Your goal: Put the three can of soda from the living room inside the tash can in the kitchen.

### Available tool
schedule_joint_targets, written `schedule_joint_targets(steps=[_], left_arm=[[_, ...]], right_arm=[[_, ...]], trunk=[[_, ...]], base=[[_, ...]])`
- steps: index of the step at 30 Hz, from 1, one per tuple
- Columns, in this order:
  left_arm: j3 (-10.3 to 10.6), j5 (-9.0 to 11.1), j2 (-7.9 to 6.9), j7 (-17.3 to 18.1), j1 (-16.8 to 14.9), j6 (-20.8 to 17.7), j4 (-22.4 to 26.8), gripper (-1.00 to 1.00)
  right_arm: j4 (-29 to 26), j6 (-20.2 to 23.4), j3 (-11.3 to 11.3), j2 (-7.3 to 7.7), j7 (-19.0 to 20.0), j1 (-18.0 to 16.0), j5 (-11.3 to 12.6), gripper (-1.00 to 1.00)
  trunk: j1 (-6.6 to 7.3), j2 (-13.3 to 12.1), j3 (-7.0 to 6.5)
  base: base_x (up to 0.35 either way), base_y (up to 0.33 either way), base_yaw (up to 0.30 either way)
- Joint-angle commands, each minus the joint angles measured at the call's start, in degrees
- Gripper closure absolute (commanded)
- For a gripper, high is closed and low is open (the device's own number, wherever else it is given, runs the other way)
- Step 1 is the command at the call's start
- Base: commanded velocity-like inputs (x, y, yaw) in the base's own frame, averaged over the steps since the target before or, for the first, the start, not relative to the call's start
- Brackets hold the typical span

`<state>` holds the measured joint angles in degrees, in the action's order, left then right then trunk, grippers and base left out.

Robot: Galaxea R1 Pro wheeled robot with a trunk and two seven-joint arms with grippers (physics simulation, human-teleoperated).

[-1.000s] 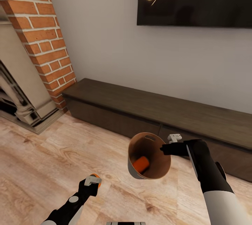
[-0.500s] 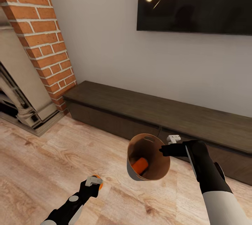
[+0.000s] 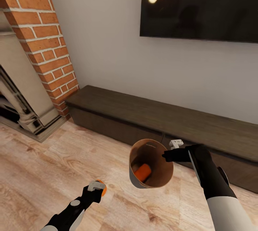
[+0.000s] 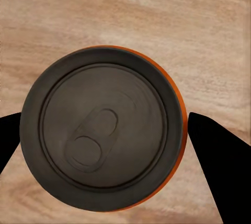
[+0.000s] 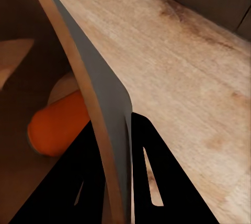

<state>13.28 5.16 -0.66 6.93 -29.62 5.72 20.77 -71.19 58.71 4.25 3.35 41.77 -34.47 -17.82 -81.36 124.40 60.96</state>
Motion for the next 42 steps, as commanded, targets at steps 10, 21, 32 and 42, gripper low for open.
schedule_joint_targets(steps=[10, 21, 32, 42], left_arm=[[-0.11, 0.19, -0.49, 0.94, -0.08, -0.1, 0.0, 1.0], [-0.44, 0.64, -3.29, 7.61, -0.19, -1.84, 3.02, 1.0], [-14.23, 5.89, -16.03, 21.67, -0.23, -39.06, 50.8, 1.0], [-9.54, 5.76, -16.48, 44.98, -18.26, -64.7, 61.65, 1.0]], right_arm=[[-0.09, 0.55, 0.06, 0.0, 0.33, 0.01, 1.48, 1.0], [-0.16, 0.68, 0.04, 0.05, 0.84, 0.01, 1.5, 1.0], [1.77, 0.98, -0.2, 0.03, 1.16, 0.04, 1.37, 1.0], [9.74, 1.29, -3.84, -0.14, 1.07, -0.97, -0.84, 1.0]], trunk=[[2.2, -4.02, -1.8], [4.62, -8.44, -3.78], [7.04, -12.85, -5.75], [9.23, -16.86, -7.55]], base=[[0.0, 0.0, 0.0], [0.0, 0.0, 0.0], [0.0, 0.0, 0.0], [0.0, 0.0, 0.0]])
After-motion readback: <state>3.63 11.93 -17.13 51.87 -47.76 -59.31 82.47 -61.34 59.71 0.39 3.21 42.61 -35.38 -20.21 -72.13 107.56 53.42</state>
